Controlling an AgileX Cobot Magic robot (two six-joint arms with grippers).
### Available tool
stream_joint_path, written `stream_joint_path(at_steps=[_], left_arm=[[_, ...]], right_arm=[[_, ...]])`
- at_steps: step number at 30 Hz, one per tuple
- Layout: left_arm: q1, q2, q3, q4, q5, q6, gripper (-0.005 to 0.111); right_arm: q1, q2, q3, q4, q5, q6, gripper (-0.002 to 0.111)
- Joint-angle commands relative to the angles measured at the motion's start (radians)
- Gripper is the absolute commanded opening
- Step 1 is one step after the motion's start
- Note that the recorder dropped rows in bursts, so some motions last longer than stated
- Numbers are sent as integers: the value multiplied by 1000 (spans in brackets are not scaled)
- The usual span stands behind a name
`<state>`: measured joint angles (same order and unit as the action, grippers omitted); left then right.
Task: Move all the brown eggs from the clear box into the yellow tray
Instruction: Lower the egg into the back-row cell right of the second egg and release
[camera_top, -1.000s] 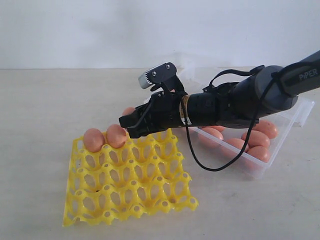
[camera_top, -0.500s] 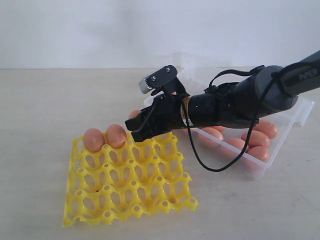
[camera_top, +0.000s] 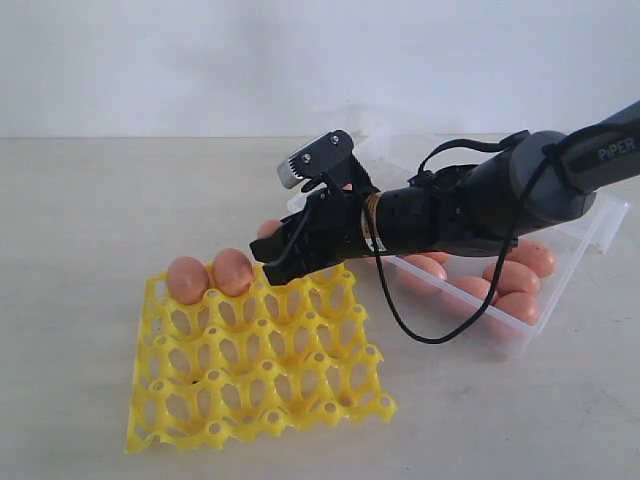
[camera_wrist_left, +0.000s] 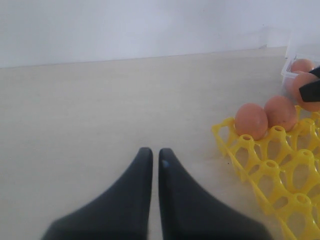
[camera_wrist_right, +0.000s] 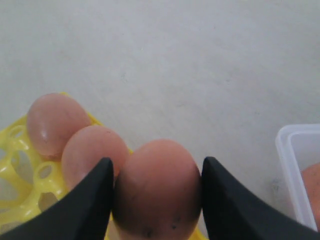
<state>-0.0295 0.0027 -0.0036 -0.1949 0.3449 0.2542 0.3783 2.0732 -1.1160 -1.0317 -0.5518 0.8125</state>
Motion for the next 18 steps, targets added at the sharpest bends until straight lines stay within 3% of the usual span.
stream_joint_path(at_steps=[1, 18], left_arm=[[-4, -3, 4, 1, -4, 1, 4], [-4, -3, 4, 1, -4, 1, 4]], right_arm=[[0, -6, -1, -1, -12, -11, 34], [2, -6, -1, -57, -12, -11, 34]])
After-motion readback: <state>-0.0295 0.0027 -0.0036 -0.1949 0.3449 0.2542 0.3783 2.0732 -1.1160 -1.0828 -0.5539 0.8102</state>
